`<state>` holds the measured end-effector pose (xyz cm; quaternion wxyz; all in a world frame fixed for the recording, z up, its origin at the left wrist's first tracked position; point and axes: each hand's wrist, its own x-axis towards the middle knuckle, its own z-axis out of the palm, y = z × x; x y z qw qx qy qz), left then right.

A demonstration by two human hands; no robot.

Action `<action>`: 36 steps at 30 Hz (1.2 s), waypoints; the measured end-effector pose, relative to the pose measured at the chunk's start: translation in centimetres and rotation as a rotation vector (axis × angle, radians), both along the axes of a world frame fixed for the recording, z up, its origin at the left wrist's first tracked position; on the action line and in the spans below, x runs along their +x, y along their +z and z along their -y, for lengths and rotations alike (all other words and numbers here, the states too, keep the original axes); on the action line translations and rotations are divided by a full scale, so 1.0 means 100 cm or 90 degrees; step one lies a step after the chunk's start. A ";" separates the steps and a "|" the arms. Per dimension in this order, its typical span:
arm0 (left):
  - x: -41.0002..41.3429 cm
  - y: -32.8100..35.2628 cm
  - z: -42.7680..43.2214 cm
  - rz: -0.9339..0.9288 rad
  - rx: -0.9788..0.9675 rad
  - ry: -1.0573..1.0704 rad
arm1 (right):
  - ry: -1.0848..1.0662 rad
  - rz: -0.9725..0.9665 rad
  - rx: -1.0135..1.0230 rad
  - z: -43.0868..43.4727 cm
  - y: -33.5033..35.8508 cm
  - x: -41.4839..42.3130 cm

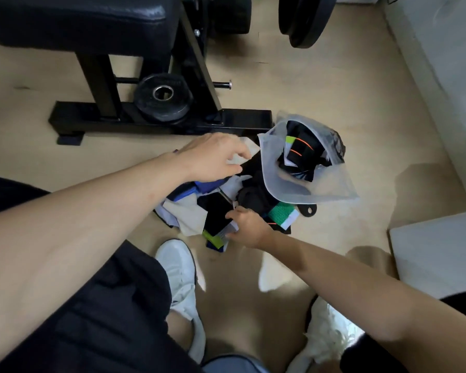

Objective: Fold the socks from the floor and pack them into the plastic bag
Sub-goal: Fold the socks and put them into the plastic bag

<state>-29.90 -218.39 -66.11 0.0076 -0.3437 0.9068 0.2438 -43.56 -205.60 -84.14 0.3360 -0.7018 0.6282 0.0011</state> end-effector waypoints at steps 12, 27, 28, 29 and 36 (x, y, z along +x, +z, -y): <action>0.060 -0.019 -0.017 0.165 0.094 0.058 | 0.077 -0.191 -0.125 0.026 -0.028 0.043; 0.035 0.000 -0.020 -0.005 0.209 0.130 | -0.121 0.430 0.070 0.054 0.183 -0.036; 0.032 0.007 -0.024 -0.030 0.240 0.147 | -0.137 0.466 0.088 0.051 0.196 -0.042; 0.030 0.013 -0.026 -0.067 0.279 0.160 | -0.160 0.491 0.094 0.048 0.205 -0.050; 0.019 0.064 -0.056 -0.338 0.452 0.324 | -0.338 0.546 -0.041 0.024 0.256 -0.072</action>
